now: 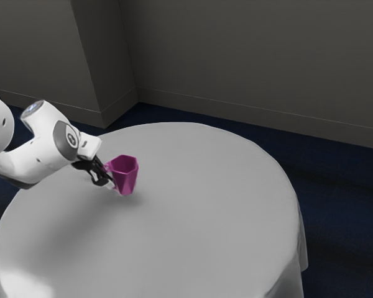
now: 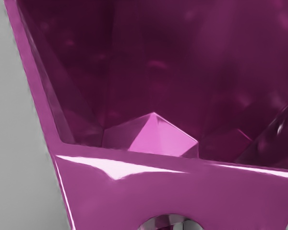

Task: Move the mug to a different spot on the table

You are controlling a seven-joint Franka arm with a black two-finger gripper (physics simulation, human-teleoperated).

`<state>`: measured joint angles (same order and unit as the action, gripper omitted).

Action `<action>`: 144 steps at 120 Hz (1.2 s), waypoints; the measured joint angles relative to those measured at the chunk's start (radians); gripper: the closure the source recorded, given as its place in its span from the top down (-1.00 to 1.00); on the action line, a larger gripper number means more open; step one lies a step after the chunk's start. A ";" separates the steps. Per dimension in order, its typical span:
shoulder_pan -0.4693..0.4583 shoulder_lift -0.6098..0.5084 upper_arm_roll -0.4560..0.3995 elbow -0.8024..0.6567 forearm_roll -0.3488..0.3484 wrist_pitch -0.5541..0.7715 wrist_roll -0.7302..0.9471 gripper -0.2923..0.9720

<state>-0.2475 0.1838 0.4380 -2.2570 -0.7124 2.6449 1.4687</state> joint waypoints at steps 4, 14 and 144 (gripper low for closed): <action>-0.010 0.001 -0.001 0.000 -0.019 0.008 0.001 -0.58; -0.035 0.008 0.001 0.000 -0.069 0.026 0.003 -0.59; -0.154 0.095 0.009 -0.023 -0.338 0.083 0.030 -0.28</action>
<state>-0.4018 0.2784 0.4471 -2.2799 -1.0503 2.7276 1.4986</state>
